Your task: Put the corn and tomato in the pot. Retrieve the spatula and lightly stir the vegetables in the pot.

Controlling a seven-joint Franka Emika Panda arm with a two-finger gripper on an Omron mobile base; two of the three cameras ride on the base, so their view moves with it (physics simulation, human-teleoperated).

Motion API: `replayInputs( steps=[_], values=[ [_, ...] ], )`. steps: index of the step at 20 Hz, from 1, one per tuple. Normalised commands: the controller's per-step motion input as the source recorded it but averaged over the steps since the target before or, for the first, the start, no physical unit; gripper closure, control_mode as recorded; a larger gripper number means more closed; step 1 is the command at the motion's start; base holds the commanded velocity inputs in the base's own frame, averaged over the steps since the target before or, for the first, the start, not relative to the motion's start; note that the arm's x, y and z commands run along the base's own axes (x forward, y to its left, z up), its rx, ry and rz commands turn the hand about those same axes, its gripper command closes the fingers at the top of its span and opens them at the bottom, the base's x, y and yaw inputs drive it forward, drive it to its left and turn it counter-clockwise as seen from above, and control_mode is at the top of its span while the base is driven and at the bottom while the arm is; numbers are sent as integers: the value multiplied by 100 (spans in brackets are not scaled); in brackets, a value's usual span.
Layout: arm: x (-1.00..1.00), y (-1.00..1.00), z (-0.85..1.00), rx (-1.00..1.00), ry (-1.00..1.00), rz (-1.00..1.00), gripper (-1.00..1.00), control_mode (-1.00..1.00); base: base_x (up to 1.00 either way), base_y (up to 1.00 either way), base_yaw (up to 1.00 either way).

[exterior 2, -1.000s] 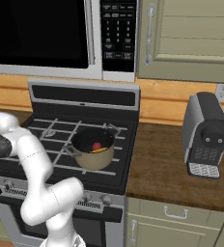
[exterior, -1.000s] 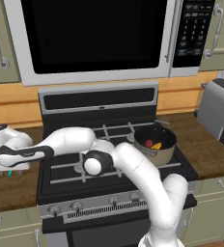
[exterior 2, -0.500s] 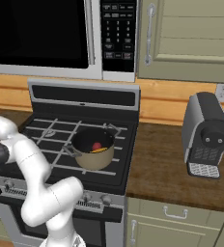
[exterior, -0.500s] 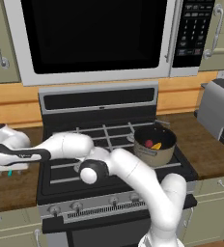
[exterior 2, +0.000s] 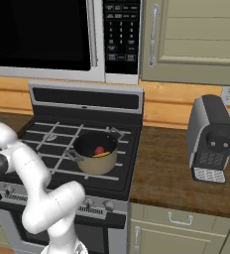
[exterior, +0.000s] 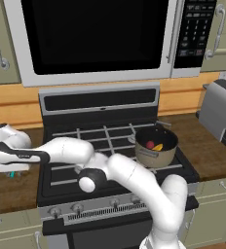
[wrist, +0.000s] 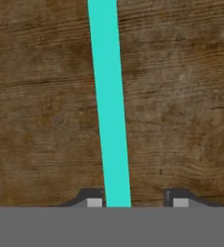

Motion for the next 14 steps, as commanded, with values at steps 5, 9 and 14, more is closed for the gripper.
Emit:
replayInputs(
  steps=[5, 9, 14],
  values=[
    [-83, -6, -98, -5, 3, 0, 100, -100, 0, 0, 0],
    [-78, -26, -78, 0, 2, 0, 100, -100, 0, 0, 0],
    [-87, -31, -39, 0, 0, 0, 100, -100, 0, 0, 0]
  ],
)
